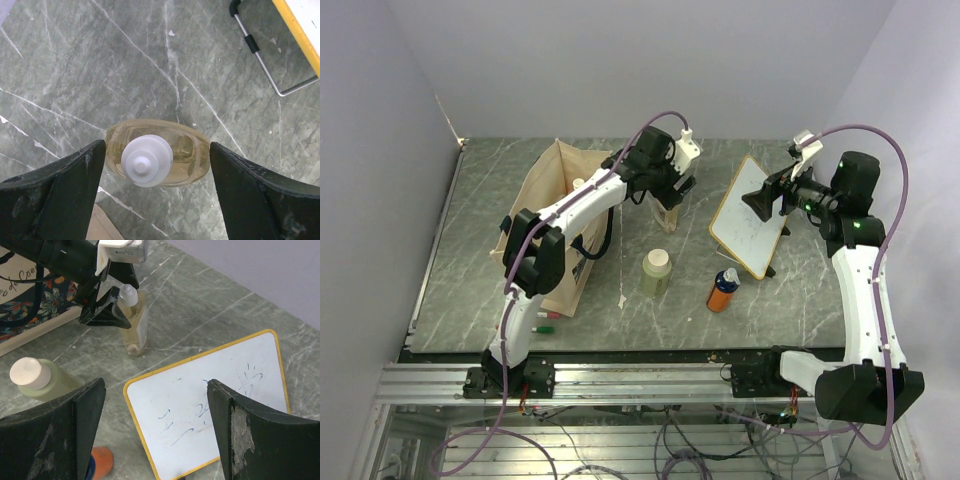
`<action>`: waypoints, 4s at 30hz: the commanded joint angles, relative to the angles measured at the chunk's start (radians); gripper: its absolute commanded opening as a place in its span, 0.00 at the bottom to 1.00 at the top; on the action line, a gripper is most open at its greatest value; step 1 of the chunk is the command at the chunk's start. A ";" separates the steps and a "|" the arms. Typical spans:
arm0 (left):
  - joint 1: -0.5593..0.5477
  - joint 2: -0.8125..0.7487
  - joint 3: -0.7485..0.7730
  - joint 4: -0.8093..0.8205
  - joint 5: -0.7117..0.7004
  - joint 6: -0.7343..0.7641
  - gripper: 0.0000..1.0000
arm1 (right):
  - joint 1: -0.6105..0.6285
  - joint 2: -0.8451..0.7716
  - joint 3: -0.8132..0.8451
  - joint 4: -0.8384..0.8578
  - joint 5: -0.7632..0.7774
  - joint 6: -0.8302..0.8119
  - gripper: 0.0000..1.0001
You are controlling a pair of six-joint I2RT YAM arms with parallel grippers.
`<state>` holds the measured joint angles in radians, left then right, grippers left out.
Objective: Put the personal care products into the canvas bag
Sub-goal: Move the care product at the center of the board, then pick up the care product from the center of the board.
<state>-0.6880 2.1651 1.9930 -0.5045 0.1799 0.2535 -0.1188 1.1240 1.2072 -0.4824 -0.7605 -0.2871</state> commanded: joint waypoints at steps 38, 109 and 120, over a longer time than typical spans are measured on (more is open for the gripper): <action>-0.002 -0.045 0.036 -0.014 -0.032 -0.024 0.51 | -0.030 0.002 -0.019 0.028 -0.090 0.029 0.84; -0.065 -0.308 -0.126 -0.140 0.033 0.086 0.86 | -0.044 0.035 -0.019 0.023 -0.112 -0.004 0.88; 0.045 -0.197 -0.053 -0.246 0.350 0.398 0.88 | -0.044 0.033 -0.027 0.019 -0.109 -0.015 0.88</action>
<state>-0.6571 1.9110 1.8790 -0.6765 0.3580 0.4862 -0.1520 1.1564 1.1908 -0.4721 -0.8616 -0.2893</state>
